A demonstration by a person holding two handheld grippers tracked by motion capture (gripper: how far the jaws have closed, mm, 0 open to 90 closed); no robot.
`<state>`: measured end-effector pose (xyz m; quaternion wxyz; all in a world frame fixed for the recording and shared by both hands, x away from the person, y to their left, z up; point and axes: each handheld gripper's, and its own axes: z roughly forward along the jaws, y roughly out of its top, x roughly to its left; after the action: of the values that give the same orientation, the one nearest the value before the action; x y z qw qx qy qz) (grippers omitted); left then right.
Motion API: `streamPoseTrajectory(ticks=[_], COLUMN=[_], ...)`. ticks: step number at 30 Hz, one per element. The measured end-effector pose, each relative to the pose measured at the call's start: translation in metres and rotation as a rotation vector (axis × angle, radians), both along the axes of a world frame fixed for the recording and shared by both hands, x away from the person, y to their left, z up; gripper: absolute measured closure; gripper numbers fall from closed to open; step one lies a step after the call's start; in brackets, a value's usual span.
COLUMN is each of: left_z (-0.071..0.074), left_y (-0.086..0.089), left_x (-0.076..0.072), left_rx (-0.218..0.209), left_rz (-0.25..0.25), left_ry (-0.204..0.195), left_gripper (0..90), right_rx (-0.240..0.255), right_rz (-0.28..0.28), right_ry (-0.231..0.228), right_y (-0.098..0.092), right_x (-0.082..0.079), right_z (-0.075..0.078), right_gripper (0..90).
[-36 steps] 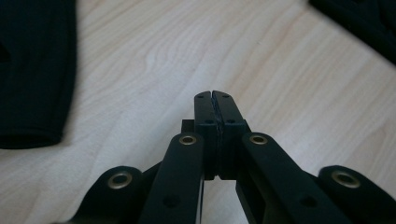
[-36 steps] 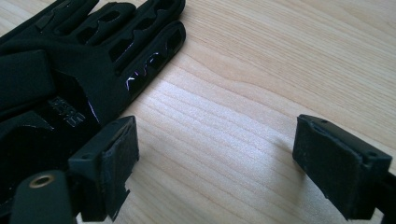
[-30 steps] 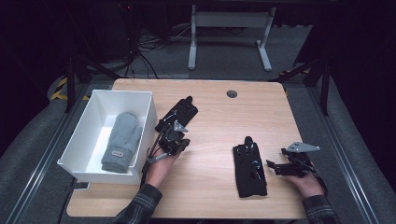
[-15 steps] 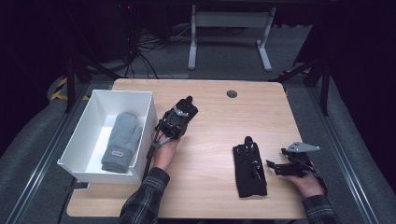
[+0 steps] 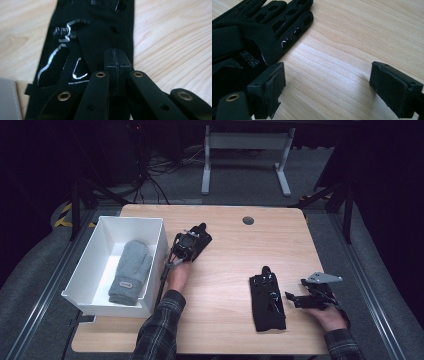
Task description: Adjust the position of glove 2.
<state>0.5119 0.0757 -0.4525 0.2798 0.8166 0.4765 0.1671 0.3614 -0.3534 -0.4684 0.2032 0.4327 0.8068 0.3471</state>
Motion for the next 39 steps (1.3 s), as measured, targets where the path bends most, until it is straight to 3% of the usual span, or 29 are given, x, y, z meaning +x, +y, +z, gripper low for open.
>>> streamPoseTrajectory(ticks=[4, 10, 18, 26, 35, 39], left_z=[0.000, -0.001, -0.002, -0.003, -0.004, 0.001], left_y=[-0.001, -0.005, -0.014, -0.027, -0.045, -0.046], left_x=[-0.003, -0.016, -0.037, -0.066, -0.101, -0.106], left_rx=[-0.009, -0.080, -0.109, -0.152, -0.165, -0.191], left_rz=[-0.020, -0.068, -0.151, -0.223, -0.296, -0.305], left_ry=[0.011, 0.035, 0.050, 0.069, 0.081, 0.057], left_gripper=[90.0, 90.0, 90.0, 90.0, 90.0, 89.9], right_rx=[0.000, -0.001, -0.001, -0.002, -0.002, -0.002], right_rz=[0.001, 0.002, 0.003, 0.005, 0.007, 0.007], right_ry=[0.000, 0.000, 0.001, 0.000, 0.000, 0.001], right_y=[0.000, 0.000, 0.000, 0.000, 0.000, 0.000], right_x=[0.000, 0.000, 0.000, 0.000, 0.000, 0.000], right_z=[0.000, 0.000, 0.000, 0.000, 0.000, 0.000], right_gripper=[13.8, 13.8, 13.9, 13.9, 13.8, 13.8])
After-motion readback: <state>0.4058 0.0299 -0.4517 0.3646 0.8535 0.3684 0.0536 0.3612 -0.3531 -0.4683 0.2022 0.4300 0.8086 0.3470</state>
